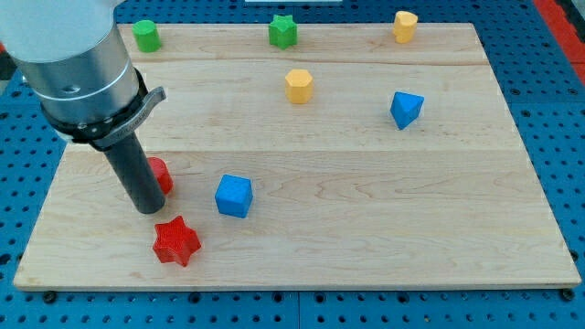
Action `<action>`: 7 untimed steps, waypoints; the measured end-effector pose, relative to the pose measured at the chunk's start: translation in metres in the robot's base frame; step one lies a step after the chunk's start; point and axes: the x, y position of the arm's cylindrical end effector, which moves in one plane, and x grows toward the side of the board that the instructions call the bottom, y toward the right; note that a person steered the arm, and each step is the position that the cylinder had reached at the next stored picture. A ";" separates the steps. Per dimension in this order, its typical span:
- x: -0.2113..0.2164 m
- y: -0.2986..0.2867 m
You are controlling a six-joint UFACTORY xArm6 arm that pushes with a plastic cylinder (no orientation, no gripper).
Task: Place the red circle to the left center
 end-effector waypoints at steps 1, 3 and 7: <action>-0.004 -0.014; -0.024 0.033; -0.017 -0.009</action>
